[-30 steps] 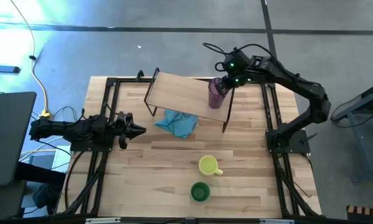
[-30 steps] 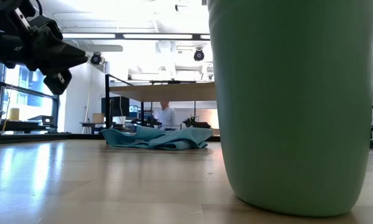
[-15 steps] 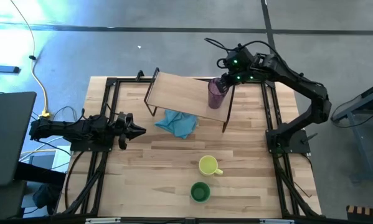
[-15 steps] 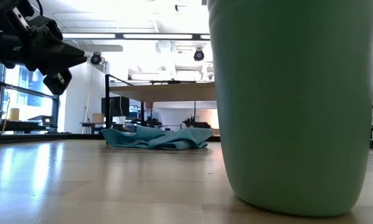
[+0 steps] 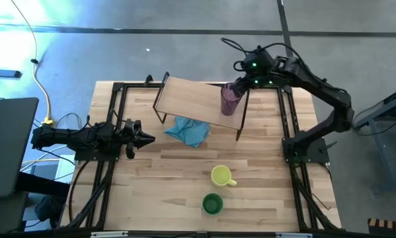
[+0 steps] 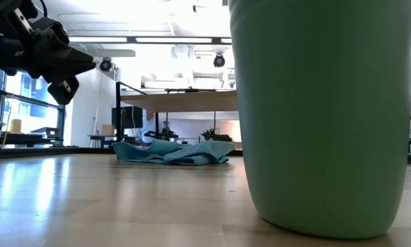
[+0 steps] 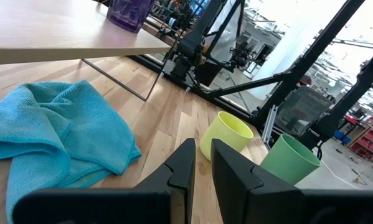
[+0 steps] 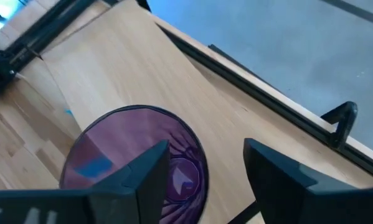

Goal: Stack small to large cups/mugs on shelf
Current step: Put the green cup on the shelf

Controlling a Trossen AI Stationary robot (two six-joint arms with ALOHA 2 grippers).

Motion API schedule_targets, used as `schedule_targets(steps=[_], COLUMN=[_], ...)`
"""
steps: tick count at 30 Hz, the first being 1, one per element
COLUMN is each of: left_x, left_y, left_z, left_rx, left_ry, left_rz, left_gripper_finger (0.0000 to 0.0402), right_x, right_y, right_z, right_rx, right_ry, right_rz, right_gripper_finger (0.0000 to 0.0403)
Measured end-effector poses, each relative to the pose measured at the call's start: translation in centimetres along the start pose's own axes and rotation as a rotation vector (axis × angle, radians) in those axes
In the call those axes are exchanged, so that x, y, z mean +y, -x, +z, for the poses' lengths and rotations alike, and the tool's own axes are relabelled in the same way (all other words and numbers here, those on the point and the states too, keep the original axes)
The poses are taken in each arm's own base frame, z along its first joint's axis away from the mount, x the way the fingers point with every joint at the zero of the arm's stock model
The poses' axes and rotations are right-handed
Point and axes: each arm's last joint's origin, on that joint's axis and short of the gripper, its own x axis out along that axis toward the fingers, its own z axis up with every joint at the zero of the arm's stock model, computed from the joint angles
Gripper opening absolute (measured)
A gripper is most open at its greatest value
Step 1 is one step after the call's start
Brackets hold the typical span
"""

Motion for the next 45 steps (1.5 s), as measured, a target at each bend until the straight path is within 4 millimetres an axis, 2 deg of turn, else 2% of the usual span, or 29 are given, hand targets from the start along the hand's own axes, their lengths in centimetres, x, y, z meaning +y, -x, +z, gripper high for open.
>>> schedule_targets(steps=[4,10,15,22,25,29,33,37,41,45], left_x=[0.0,-0.3,-0.5,-0.9,-0.9,-1.4,-2.4,-3.6,-5.5,-7.5], left_y=[0.0,0.0,0.0,0.1,0.1,-0.1,-0.5,-1.0,-1.7,-2.6], left_z=[0.0,-0.1,-0.1,0.1,0.2,0.7,0.9,1.3,3.1,6.0], left_rx=[0.000,0.046,0.072,0.105,0.105,0.071,0.036,-0.003,-0.041,-0.081], left_ry=[0.001,0.075,0.155,0.304,0.367,0.392,0.346,0.263,0.132,0.011], left_rz=[-0.001,-0.086,-0.139,-0.226,-0.231,-0.279,-0.339,-0.349,-0.322,-0.318], left_gripper_finger=[0.0042,0.0042,0.0042,0.0042,0.0042,0.0042,0.0042,0.0042,0.0042,0.0042], right_x=[-0.3,0.2,0.6,1.2,1.4,1.5,1.2,0.8,0.5,-0.1], right_y=[2.5,8.1,11.5,13.9,14.1,13.6,12.6,11.3,10.0,8.8], right_z=[0.2,-0.5,-3.1,-7.1,-8.7,-11.1,-13.4,-15.1,-16.5,-17.7], right_rx=[-0.047,-0.082,-0.002,0.111,0.151,0.222,0.266,0.236,0.181,0.159], right_ry=[-0.014,0.036,0.098,0.119,0.139,0.183,0.221,0.230,0.226,0.218], right_rz=[0.019,0.087,0.148,0.258,0.299,0.320,0.331,0.355,0.398,0.412], right_gripper_finger=[0.0197,0.0197,0.0197,0.0197,0.0197,0.0197,0.0197,0.0197,0.0197,0.0197])
